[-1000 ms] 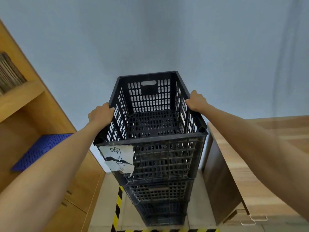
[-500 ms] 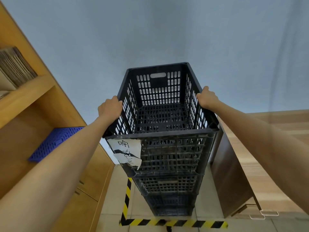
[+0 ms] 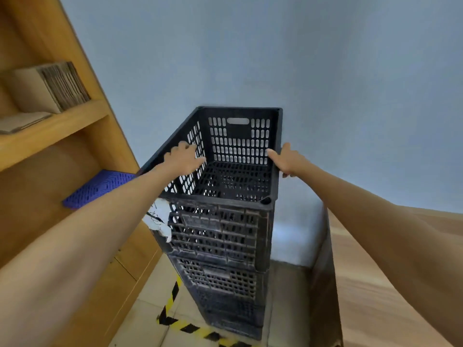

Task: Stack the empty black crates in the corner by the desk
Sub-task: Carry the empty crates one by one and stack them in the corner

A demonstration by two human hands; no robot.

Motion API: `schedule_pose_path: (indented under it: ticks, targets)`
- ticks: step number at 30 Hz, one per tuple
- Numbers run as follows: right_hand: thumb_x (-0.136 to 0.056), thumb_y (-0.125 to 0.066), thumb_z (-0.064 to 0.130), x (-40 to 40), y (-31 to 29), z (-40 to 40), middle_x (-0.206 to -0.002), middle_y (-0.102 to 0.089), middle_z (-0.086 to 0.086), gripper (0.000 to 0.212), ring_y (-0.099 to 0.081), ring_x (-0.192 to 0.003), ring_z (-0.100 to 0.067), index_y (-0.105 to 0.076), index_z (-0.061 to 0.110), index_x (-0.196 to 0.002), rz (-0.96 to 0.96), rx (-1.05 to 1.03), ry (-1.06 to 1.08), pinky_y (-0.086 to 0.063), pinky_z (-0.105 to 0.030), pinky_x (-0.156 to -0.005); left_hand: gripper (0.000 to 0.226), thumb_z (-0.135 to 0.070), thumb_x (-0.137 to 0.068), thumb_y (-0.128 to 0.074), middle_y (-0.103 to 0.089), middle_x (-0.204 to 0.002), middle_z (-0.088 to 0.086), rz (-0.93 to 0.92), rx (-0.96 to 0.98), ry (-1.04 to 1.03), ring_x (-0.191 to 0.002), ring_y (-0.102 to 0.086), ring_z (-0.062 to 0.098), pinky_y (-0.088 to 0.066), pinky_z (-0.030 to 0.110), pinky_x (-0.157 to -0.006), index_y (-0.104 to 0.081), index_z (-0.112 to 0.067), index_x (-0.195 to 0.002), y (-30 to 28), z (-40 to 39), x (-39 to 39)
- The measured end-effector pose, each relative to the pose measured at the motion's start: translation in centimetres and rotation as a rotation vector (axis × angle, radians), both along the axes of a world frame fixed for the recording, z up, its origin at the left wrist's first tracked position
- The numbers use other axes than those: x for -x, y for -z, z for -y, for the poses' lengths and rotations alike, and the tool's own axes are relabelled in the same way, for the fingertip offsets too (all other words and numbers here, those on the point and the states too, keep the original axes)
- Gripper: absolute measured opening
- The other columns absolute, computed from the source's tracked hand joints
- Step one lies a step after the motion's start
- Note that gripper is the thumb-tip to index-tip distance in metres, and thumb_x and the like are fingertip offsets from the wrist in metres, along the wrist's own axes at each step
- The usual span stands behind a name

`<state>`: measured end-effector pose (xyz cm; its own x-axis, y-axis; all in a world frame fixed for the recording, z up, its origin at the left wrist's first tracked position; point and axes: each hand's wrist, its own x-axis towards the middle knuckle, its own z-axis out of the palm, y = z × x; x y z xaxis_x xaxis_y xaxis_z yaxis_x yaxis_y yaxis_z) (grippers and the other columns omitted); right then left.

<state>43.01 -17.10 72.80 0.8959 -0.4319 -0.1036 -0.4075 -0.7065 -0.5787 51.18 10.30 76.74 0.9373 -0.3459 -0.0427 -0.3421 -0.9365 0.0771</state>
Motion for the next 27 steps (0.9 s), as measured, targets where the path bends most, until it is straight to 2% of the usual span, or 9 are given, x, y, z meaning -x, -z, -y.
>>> schedule_pose_path:
  ticks: [2, 4, 9, 12, 15, 17, 20, 24, 27]
  targets:
    - [-0.096, -0.033, 0.059, 0.6, -0.3, 1.3, -0.136, -0.052, -0.022, 0.071, -0.056, -0.117, -0.041, -0.024, 0.008, -0.144, 0.086, 0.086, -0.049, -0.043, -0.048, -0.096, 0.066, -0.048, -0.102, -0.034, -0.021, -0.159, 0.017, -0.066, 0.114, 0.081, -0.145, -0.025, 0.035, -0.024, 0.047, -0.116, -0.022, -0.009, -0.154, -0.5, 5.0, 3.0]
    - [-0.099, -0.035, 0.052, 1.3, -0.8, 2.6, -0.141, -0.047, -0.021, 0.061, -0.051, -0.122, -0.041, -0.028, 0.009, -0.142, 0.157, 0.166, -0.111, -0.041, -0.049, -0.097, 0.069, -0.05, -0.102, -0.031, -0.021, -0.16, 0.015, -0.155, 0.228, 0.125, -0.146, -0.025, 0.031, -0.023, 0.041, -0.116, -0.018, -0.007, -0.155, -0.8, 10.0, 5.8]
    - [-0.102, -0.041, 0.03, 2.1, -1.9, 6.8, -0.147, -0.035, -0.018, 0.052, -0.049, -0.121, -0.042, -0.022, 0.014, -0.147, 0.133, 0.41, -0.321, -0.043, -0.049, -0.093, 0.074, -0.051, -0.101, -0.034, -0.027, -0.158, 0.019, -0.295, 0.317, 0.02, -0.142, -0.032, 0.035, -0.031, 0.042, -0.115, -0.012, -0.004, -0.155, -0.4, 18.6, 8.8]
    - [-0.1, -0.047, 0.023, 1.2, -1.8, 9.2, -0.147, -0.035, -0.015, 0.055, -0.045, -0.123, -0.039, -0.022, 0.016, -0.149, 0.147, 0.491, -0.414, -0.043, -0.05, -0.092, 0.071, -0.044, -0.1, -0.042, -0.042, -0.146, 0.022, -0.22, 0.322, -0.069, -0.128, -0.047, 0.04, -0.043, 0.046, -0.102, -0.015, -0.004, -0.152, 2.1, 20.7, 9.5]
    - [-0.098, -0.05, 0.02, -1.1, -1.2, 10.6, -0.156, -0.025, -0.009, 0.063, -0.035, -0.135, -0.035, -0.018, 0.02, -0.152, 0.127, 0.616, -0.51, -0.038, -0.05, -0.102, 0.061, -0.042, -0.099, -0.048, -0.055, -0.129, 0.021, -0.026, 0.195, -0.084, -0.113, -0.057, 0.04, -0.043, 0.042, -0.078, -0.025, -0.006, -0.142, 3.9, 21.3, 9.4]
    - [-0.097, -0.054, 0.023, -3.1, -1.2, 10.9, -0.16, -0.017, -0.006, 0.07, -0.026, -0.143, -0.031, -0.015, 0.02, -0.154, 0.106, 0.694, -0.552, -0.033, -0.048, -0.108, 0.056, -0.044, -0.099, -0.046, -0.059, -0.121, 0.02, 0.031, 0.16, -0.076, -0.106, -0.06, 0.039, -0.041, 0.04, -0.071, -0.029, -0.007, -0.137, 4.1, 21.5, 9.2]
    - [-0.091, -0.062, 0.038, -6.2, -2.4, 10.5, -0.161, -0.018, -0.004, 0.081, -0.019, -0.147, -0.026, -0.016, 0.02, -0.154, 0.083, 0.755, -0.665, -0.027, -0.045, -0.113, 0.059, -0.051, -0.101, -0.034, -0.059, -0.123, 0.02, 0.035, 0.157, -0.093, -0.109, -0.059, 0.04, -0.044, 0.042, -0.077, -0.027, -0.008, -0.141, 3.9, 21.8, 9.1]
    - [-0.069, -0.07, 0.067, -9.6, -5.7, 9.5, -0.147, -0.044, -0.002, 0.096, -0.04, -0.135, -0.025, -0.034, 0.026, -0.148, -0.175, 0.763, -0.831, -0.039, -0.043, -0.107, 0.058, -0.05, -0.103, -0.022, -0.059, -0.124, 0.02, 0.032, 0.164, -0.112, -0.109, -0.059, 0.042, -0.046, 0.047, -0.084, -0.028, -0.007, -0.142, 3.8, 21.7, 9.2]
    - [-0.062, -0.07, 0.074, -11.5, -7.2, 9.2, -0.149, -0.041, 0.0, 0.1, -0.04, -0.135, -0.025, -0.04, 0.028, -0.145, -0.335, 0.755, -0.86, -0.035, -0.043, -0.11, 0.055, -0.048, -0.103, -0.021, -0.061, -0.119, 0.019, 0.058, 0.166, -0.097, -0.104, -0.061, 0.041, -0.046, 0.045, -0.079, -0.031, -0.008, -0.139, 3.9, 21.6, 9.2]
